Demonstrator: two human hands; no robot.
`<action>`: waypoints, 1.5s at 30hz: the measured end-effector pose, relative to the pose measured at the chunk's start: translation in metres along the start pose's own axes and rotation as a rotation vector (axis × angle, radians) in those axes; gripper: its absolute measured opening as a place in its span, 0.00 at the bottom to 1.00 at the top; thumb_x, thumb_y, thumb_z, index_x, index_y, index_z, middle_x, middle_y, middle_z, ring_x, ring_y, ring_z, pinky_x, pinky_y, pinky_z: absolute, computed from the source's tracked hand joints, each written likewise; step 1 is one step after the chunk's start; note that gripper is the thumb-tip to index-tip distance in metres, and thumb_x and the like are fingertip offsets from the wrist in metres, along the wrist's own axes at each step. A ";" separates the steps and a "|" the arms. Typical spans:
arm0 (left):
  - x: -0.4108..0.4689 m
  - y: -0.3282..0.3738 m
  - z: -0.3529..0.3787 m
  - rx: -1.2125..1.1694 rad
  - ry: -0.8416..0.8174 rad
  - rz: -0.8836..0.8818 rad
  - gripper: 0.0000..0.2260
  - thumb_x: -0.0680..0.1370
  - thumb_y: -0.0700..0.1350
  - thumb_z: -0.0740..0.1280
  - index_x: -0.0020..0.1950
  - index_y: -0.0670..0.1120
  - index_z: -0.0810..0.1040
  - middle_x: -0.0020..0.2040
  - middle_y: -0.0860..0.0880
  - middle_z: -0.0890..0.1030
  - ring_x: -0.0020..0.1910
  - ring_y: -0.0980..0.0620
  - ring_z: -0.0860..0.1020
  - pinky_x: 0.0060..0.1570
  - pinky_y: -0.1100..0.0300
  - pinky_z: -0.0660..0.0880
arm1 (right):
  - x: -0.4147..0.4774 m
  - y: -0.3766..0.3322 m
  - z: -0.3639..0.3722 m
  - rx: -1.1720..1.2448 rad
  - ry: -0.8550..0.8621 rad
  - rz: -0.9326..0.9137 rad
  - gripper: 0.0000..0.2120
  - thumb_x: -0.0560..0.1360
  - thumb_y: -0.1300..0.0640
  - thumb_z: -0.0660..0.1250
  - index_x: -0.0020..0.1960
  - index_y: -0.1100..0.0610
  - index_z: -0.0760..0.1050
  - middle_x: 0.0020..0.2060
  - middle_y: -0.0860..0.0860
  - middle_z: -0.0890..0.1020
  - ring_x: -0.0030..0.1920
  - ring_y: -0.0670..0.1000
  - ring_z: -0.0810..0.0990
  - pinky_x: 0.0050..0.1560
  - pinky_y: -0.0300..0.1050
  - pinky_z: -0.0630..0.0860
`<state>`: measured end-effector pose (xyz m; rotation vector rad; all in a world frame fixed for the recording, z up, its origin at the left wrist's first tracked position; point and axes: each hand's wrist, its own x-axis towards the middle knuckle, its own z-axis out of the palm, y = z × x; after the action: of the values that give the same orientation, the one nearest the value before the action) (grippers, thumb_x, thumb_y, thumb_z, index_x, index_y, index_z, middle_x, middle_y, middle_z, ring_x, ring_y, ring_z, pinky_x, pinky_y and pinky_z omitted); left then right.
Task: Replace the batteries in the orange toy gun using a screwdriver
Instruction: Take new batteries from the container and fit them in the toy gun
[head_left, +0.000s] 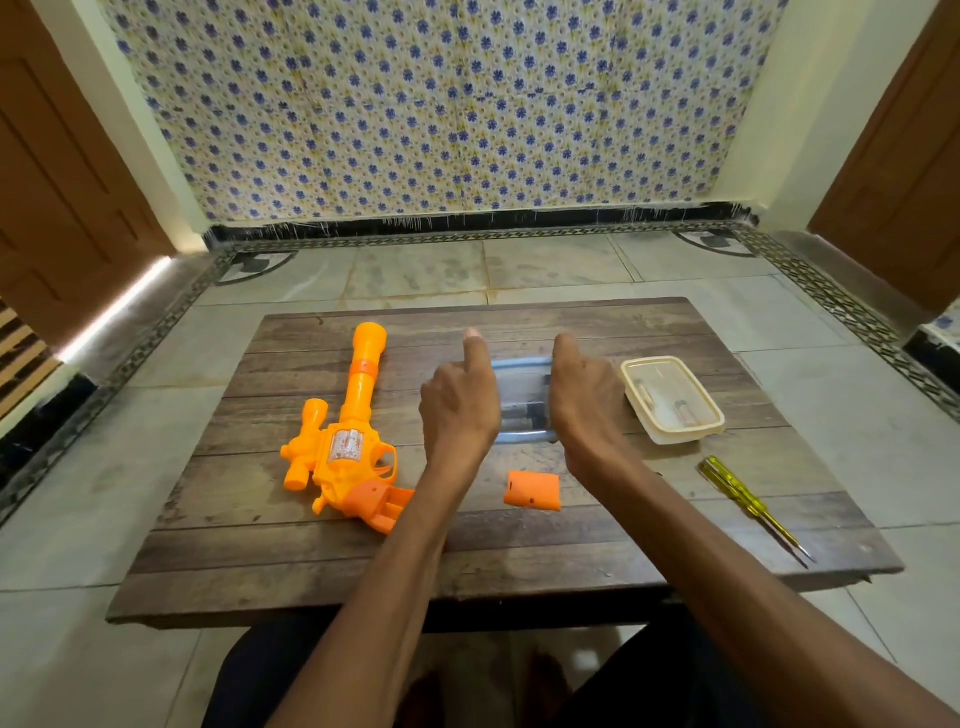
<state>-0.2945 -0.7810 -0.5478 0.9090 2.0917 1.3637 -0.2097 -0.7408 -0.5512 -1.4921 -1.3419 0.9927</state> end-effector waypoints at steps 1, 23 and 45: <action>0.002 0.001 0.001 -0.008 0.015 0.015 0.28 0.84 0.59 0.48 0.31 0.44 0.70 0.44 0.38 0.79 0.44 0.42 0.75 0.45 0.49 0.67 | 0.001 0.001 -0.001 -0.003 0.008 -0.012 0.22 0.78 0.47 0.52 0.32 0.57 0.69 0.33 0.55 0.75 0.39 0.59 0.77 0.43 0.60 0.77; 0.068 0.009 0.055 -0.302 -0.316 -0.102 0.12 0.81 0.55 0.63 0.44 0.47 0.70 0.35 0.49 0.73 0.30 0.52 0.70 0.28 0.59 0.69 | 0.143 0.004 -0.076 -0.209 -0.173 0.045 0.07 0.78 0.64 0.66 0.52 0.67 0.78 0.36 0.60 0.82 0.25 0.49 0.80 0.27 0.38 0.80; 0.061 -0.034 0.056 -0.269 -0.425 -0.100 0.09 0.83 0.46 0.63 0.54 0.42 0.79 0.45 0.44 0.81 0.40 0.48 0.77 0.41 0.56 0.75 | 0.223 0.042 -0.004 -0.355 -0.252 0.355 0.11 0.79 0.73 0.54 0.40 0.64 0.65 0.44 0.61 0.74 0.13 0.51 0.73 0.12 0.32 0.61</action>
<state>-0.3051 -0.7115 -0.6028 0.8764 1.5717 1.2342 -0.1714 -0.5206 -0.5922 -1.9738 -1.5206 1.2449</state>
